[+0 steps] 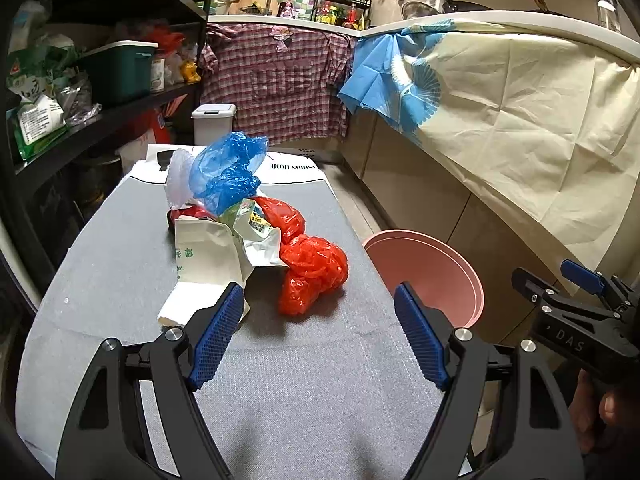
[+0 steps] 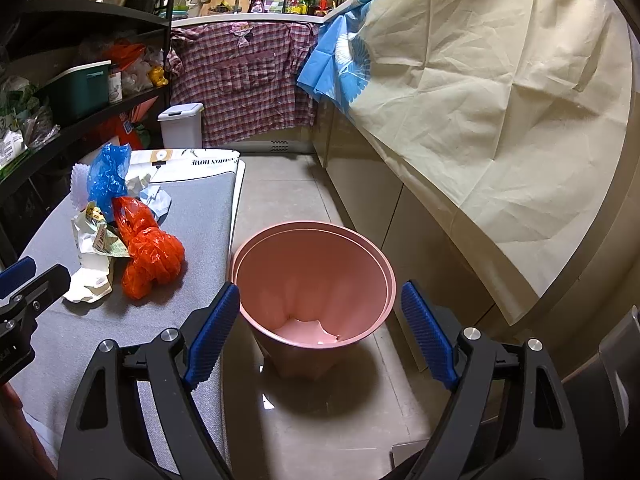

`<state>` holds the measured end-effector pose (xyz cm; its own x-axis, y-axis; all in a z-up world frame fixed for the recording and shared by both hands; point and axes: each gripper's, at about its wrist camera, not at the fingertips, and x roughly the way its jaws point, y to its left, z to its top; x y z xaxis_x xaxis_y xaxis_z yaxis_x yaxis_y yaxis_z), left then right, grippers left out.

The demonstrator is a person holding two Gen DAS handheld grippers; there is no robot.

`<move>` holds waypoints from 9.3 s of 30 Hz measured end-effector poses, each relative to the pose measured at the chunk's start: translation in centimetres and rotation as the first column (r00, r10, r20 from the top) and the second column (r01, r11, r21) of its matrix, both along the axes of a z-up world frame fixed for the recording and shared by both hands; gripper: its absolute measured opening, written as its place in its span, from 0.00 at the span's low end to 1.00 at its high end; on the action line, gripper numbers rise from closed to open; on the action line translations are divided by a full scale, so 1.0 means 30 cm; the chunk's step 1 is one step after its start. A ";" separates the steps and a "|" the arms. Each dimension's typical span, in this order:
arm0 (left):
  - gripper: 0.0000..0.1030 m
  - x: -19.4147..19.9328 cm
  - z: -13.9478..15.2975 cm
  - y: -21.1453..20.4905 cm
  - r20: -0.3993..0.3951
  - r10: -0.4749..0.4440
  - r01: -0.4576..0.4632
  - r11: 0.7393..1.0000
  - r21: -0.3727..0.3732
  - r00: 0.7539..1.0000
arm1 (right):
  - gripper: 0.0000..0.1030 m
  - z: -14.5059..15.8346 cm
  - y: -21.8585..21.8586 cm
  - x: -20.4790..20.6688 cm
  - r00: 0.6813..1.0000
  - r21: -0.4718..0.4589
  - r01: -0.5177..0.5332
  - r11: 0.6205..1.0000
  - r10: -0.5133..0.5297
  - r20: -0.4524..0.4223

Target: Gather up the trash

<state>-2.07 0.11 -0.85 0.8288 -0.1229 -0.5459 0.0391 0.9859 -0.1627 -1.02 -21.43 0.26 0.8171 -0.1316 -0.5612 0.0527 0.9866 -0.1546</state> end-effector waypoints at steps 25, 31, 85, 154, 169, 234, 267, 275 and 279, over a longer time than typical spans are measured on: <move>0.73 -0.001 -0.001 -0.005 0.002 -0.011 0.011 1.000 -0.003 1.000 | 0.79 0.001 0.000 -0.001 1.000 -0.001 -0.002 1.000 0.002 0.000; 0.73 -0.007 0.005 -0.013 0.008 -0.020 0.020 1.000 -0.004 1.000 | 0.79 0.001 -0.001 -0.001 1.000 -0.001 -0.002 1.000 0.002 0.001; 0.23 0.283 -0.130 0.247 -0.029 0.013 -0.017 0.991 -0.131 1.000 | 0.56 -0.252 0.444 0.392 0.894 0.135 -0.388 0.912 0.408 -0.184; 0.02 0.017 0.145 0.000 0.126 -0.134 0.138 0.990 -0.022 0.983 | 0.16 0.153 -0.172 0.178 0.999 0.193 -0.029 0.981 0.035 -0.027; 0.02 0.207 0.122 -0.207 0.103 -0.219 0.220 0.975 0.002 0.970 | 0.16 0.084 -0.229 0.296 0.999 0.193 0.033 0.981 -0.027 -0.034; 0.36 0.201 0.153 0.052 0.048 -0.149 0.146 0.988 0.048 0.988 | 0.44 0.086 -0.175 0.283 1.000 0.208 -0.025 0.978 0.023 0.015; 0.34 0.466 -0.057 0.574 -0.063 0.100 -0.102 0.994 -0.031 0.993 | 0.66 -0.198 0.303 0.602 0.922 0.313 -0.225 0.923 0.306 -0.237; 0.34 0.552 -0.135 0.576 -0.105 0.091 -0.095 0.995 -0.030 0.990 | 0.65 -0.314 0.326 0.675 0.887 0.317 -0.209 0.925 0.316 -0.337; 0.28 0.583 -0.157 0.558 -0.117 0.094 -0.094 0.996 0.004 0.989 | 0.56 -0.330 0.348 0.679 0.876 0.302 -0.235 0.924 0.335 -0.345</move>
